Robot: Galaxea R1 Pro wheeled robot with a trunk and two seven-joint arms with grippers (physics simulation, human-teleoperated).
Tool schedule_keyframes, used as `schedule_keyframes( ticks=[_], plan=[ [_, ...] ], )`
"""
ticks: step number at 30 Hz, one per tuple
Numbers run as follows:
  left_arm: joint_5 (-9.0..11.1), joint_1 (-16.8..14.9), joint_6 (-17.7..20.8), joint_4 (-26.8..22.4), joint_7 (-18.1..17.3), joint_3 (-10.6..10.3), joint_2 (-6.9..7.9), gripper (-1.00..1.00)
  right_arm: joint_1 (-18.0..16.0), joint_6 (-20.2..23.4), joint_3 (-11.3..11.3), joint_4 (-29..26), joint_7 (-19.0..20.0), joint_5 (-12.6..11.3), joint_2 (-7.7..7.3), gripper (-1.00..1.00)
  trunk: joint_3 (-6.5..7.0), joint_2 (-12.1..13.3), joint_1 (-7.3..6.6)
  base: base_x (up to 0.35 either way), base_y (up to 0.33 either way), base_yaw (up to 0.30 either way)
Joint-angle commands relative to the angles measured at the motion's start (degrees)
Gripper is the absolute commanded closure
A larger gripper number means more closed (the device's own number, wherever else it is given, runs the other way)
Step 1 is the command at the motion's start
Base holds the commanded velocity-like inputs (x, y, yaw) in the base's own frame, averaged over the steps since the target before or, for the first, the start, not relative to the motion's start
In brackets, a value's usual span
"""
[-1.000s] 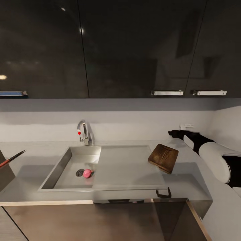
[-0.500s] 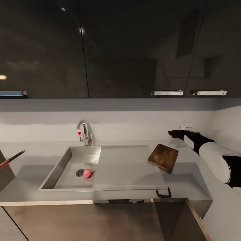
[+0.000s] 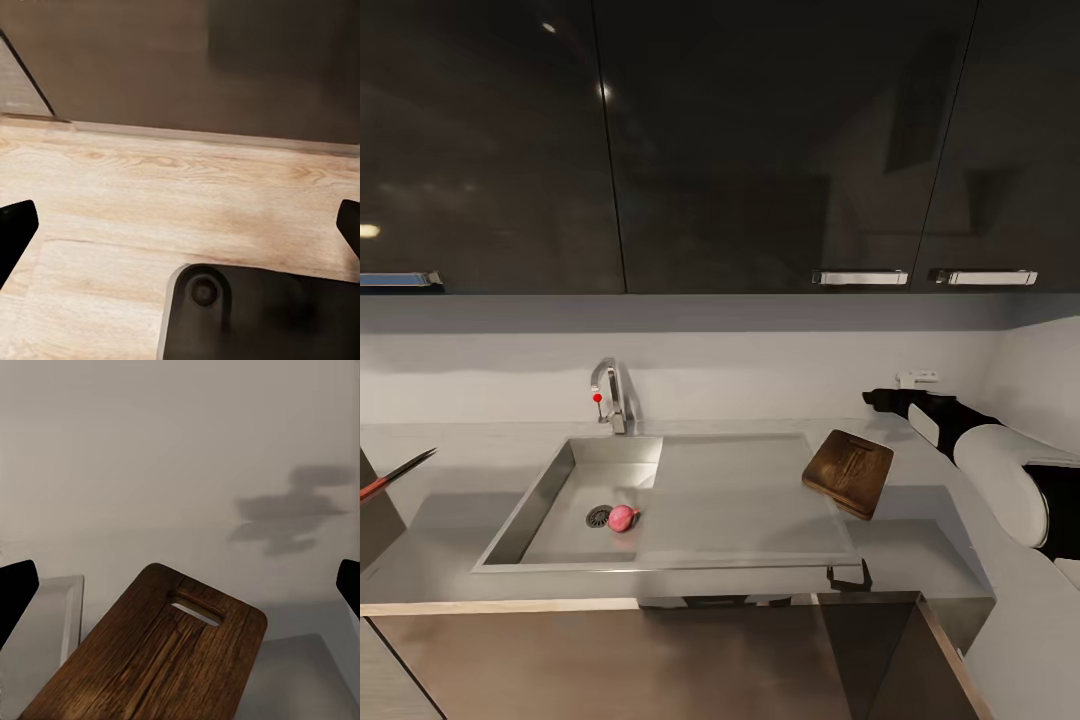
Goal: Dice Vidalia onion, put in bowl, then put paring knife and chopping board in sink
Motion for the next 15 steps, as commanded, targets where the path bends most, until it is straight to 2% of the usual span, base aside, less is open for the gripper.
schedule_keyframes(
  ticks=[1,8,13,15],
  plan=[
    [-0.12,0.04,-0.04,-0.18,0.00,0.28,-0.12,-1.00,-0.01,0.28,0.06,-0.07,0.19,-0.02,-0.04,-1.00,-0.03,-0.05,0.03,0.000,0.000,0.000],
    [-0.11,0.04,-0.04,-0.12,-0.05,0.25,-0.12,-1.00,0.16,0.44,0.05,0.01,0.11,-0.02,-0.08,-1.00,-0.03,-0.05,0.03,0.000,0.000,0.000],
    [-0.11,0.04,-0.04,0.05,-0.05,0.25,-0.11,-1.00,4.88,0.52,0.06,-0.05,-0.02,-0.02,0.03,-1.00,-0.03,-0.05,0.03,0.000,0.000,0.000],
    [-0.11,0.04,-0.04,0.07,-0.05,0.25,-0.11,-1.00,5.41,0.57,0.05,-0.06,-0.04,-0.02,0.00,-1.00,-0.03,-0.05,0.03,0.000,0.000,0.000]
  ],
)
